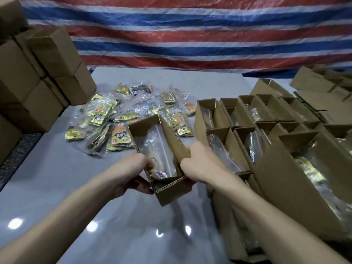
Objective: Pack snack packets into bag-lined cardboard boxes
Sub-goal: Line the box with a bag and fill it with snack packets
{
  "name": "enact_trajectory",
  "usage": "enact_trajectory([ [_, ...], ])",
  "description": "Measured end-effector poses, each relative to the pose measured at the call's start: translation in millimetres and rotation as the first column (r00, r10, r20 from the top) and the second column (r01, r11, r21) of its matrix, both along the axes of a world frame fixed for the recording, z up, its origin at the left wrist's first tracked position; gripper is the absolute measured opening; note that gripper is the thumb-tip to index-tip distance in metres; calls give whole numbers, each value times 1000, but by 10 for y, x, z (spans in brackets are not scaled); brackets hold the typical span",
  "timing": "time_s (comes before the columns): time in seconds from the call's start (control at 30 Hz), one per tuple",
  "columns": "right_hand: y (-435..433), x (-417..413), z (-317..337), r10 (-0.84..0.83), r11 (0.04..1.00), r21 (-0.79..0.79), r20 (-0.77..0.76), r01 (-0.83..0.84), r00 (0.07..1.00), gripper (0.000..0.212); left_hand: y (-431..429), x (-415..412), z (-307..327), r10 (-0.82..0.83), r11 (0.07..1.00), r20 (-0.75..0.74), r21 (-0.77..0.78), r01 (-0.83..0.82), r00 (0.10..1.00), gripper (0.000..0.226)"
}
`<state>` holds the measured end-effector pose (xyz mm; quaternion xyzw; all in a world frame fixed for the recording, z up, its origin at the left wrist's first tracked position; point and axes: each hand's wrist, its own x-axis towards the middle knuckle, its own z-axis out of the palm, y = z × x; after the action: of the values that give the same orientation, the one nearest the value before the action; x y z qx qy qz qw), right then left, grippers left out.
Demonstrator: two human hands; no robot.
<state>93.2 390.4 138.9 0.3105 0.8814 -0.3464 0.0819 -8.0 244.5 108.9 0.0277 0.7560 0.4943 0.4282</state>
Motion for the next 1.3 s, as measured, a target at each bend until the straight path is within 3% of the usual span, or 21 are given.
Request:
enact_trajectory([
  [0.13,97,281,179,-33,999,-7,-114,32,993,9,49,106,306,-62,998,-39,8,62,997,14],
  [0.23,153,553,323,-135,987,-123,-273,104,953,45,103,215,506,-64,996,-56,56,67,996,16],
  [0.33,137,953,362,-346,934,-257,-474,249,810,57,157,324,638,-94,993,-82,65,99,992,15],
  [0.4,126,1263,290,-453,890,-316,-534,328,714,54,204,408,688,-116,990,-83,67,121,990,14],
  [0.47,98,1547,153,-519,844,-404,-455,352,724,49,269,509,719,-133,988,-81,71,139,988,13],
  [0.53,31,1760,4,-489,827,-436,-246,355,837,49,352,625,730,-152,984,-80,80,158,985,17],
  [0.6,-38,1895,-147,-327,856,-414,29,309,945,46,455,755,734,-186,977,-80,88,192,979,13],
  [0.7,-86,2039,-325,-117,902,-377,259,212,959,34,620,951,745,-223,966,-60,121,229,973,21],
  [0.87,-72,2133,-443,-124,958,-206,323,198,938,27,851,1227,712,-299,945,-36,131,301,954,18],
  [1.17,-40,2113,-684,-184,981,-14,245,193,952,15,1091,1590,523,-408,909,-9,87,407,913,21],
  [1.3,-27,2137,-777,-214,977,26,198,214,956,22,1107,1666,478,-452,889,-4,84,451,892,55],
])
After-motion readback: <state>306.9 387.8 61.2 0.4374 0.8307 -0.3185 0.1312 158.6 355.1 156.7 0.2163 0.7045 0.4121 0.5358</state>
